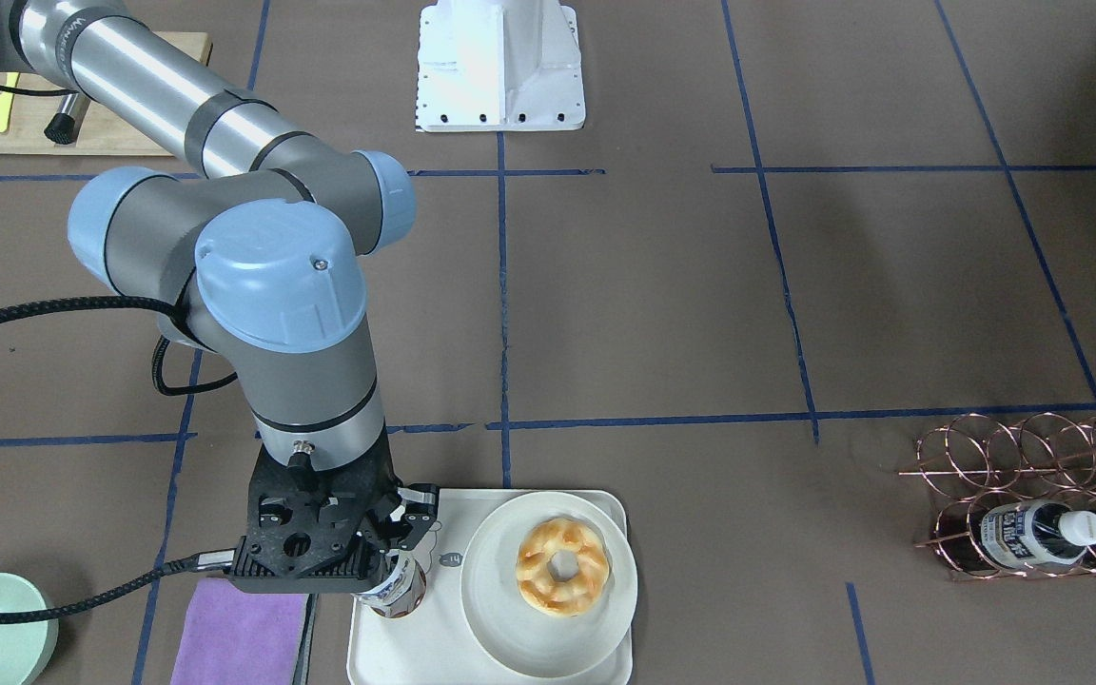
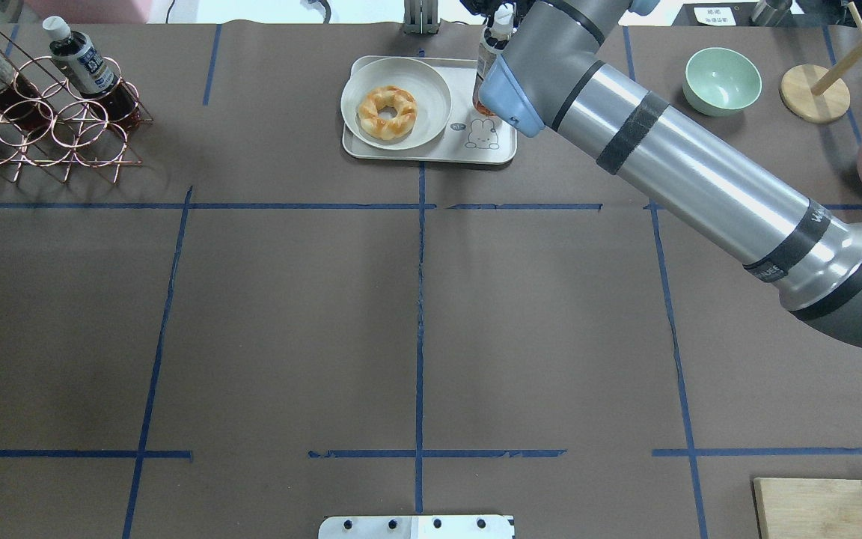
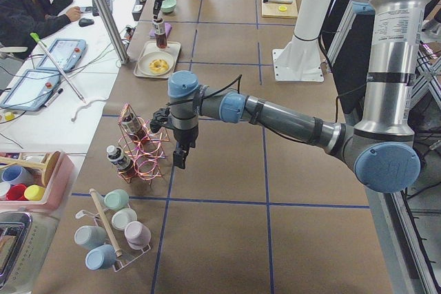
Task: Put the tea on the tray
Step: 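Set the bottle on the tray beside the plate, open and withdraw right gripper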
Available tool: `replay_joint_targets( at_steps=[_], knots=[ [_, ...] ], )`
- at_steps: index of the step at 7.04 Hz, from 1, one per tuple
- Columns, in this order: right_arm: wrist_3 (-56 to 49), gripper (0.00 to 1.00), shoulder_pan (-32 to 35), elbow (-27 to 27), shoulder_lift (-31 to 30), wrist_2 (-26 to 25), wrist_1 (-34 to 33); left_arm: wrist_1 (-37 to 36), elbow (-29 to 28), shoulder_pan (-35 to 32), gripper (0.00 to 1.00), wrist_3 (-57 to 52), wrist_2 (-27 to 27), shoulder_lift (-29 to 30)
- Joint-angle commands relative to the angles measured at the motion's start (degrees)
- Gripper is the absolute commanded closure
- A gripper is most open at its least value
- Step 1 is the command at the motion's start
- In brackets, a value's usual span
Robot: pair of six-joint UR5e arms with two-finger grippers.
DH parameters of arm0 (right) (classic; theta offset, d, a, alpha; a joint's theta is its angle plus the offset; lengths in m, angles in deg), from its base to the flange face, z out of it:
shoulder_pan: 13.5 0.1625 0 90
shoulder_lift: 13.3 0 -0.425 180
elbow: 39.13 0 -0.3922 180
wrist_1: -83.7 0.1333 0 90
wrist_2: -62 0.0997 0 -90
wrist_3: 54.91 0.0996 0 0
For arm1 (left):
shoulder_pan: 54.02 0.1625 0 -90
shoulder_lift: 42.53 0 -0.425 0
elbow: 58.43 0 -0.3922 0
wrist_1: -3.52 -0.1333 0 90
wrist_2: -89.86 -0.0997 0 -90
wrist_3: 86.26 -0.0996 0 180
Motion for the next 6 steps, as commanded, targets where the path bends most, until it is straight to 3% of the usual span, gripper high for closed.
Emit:
replay_joint_targets(
  at_steps=[1,3,4,6],
  knots=[
    [0.3,0.84,0.0,0.1,-0.1,0.2,0.0,0.0,-0.2,0.0,0.00,0.0,0.0,0.0],
    [-0.1,0.13,0.0,0.1,-0.1,0.3,0.1,0.0,-0.4,0.1,0.00,0.1,0.0,0.2],
    [-0.2,0.00,0.0,0.1,-0.1,0.3,0.1,-0.1,-0.4,0.1,0.00,0.1,0.0,0.4],
    [-2.3,0.00,0.8,-0.5,0.0,1.0,0.1,-0.1,-0.4,0.1,0.00,0.7,0.0,0.7]
  ],
)
